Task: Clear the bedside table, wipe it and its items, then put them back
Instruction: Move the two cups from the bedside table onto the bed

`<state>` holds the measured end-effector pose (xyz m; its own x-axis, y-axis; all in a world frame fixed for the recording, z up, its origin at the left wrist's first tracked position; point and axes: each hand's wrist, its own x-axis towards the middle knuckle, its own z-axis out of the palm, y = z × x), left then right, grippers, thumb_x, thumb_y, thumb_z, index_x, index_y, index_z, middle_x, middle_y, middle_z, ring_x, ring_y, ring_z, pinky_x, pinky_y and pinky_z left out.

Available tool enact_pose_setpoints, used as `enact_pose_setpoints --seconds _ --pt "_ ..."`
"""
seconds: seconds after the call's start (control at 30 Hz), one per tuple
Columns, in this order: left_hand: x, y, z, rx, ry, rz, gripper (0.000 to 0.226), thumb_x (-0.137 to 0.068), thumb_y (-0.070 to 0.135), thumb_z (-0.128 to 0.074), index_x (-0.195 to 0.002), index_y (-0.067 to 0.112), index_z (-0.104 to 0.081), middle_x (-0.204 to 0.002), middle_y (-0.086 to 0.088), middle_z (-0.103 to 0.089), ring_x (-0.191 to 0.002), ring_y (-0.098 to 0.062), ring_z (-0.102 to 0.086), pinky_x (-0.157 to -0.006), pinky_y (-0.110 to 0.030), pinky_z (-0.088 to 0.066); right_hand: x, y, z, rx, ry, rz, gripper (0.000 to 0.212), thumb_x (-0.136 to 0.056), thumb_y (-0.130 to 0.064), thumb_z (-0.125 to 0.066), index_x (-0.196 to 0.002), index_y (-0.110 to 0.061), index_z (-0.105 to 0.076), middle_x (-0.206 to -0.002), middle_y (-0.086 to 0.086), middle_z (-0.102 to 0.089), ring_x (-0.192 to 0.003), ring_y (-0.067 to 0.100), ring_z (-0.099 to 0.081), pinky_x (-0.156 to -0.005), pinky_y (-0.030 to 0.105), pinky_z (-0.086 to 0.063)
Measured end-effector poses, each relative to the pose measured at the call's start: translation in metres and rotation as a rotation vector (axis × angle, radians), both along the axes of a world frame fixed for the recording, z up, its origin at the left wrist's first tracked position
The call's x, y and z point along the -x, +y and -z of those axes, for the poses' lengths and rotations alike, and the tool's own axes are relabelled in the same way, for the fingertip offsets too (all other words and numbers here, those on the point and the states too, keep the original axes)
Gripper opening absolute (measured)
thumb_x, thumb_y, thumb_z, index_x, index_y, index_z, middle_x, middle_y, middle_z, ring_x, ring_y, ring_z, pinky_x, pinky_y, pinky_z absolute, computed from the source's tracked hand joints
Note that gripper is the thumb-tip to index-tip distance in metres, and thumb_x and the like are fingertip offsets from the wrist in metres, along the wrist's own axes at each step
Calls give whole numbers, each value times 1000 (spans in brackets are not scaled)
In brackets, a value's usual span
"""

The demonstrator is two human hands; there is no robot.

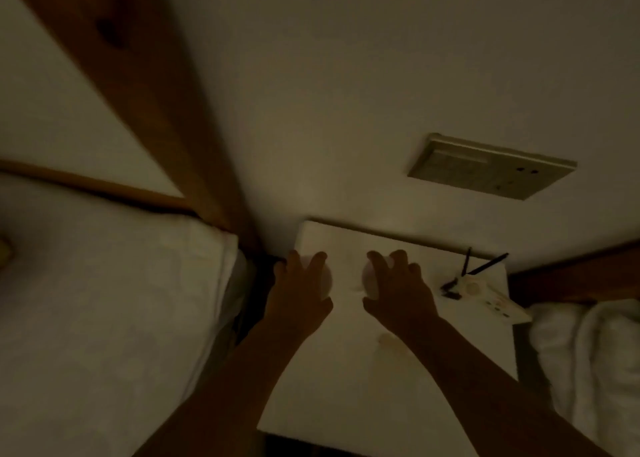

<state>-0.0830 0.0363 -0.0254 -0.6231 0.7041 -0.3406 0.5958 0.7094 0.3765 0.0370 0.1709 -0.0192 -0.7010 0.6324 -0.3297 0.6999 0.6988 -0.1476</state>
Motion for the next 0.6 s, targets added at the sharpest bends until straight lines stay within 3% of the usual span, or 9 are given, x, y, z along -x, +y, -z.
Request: enact_pose_setpoints --seconds 0.1,0.2,0.33,0.6 --pt "-9 -65 -11 46 -89 -188 73 -86 41 -61 -147 33 -20 -146 -11 -22 -131 -36 -29 -102 -45 -39 9 -47 -11 31 31 -181 78 -76 -42 -69 -142 -32 -29 -136 7 -34 -113 30 -44 -79 39 -55" --pt "-29 -140 -19 13 -191 -431 72 -83 38 -64 -143 33 -25 -139 -8 -28 -125 -33 -35 -95 -43 -44 24 -105 -17 104 25 -319 78 -78 -42 -70 -142 -33 -27 -136 6 -33 -115 30 -43 -82 40 -54" --pt "-67 -249 -25 -5 -167 -664 71 -77 42 -69 -136 33 -30 -128 -7 -36 -117 -31 -42 -92 -41 -47 46 -206 -17 215 18 -539 82 -80 -44 -70 -146 -33 -23 -144 9 -27 -124 32 -38 -90 41 -52" --pt "-140 -445 -31 4 -128 -1079 80 -77 38 -74 -142 35 -28 -139 -4 -29 -126 -27 -35 -100 -42 -46 54 -406 -17 331 78 -939 83 -78 -43 -72 -147 -32 -27 -140 6 -30 -121 28 -38 -85 43 -55"
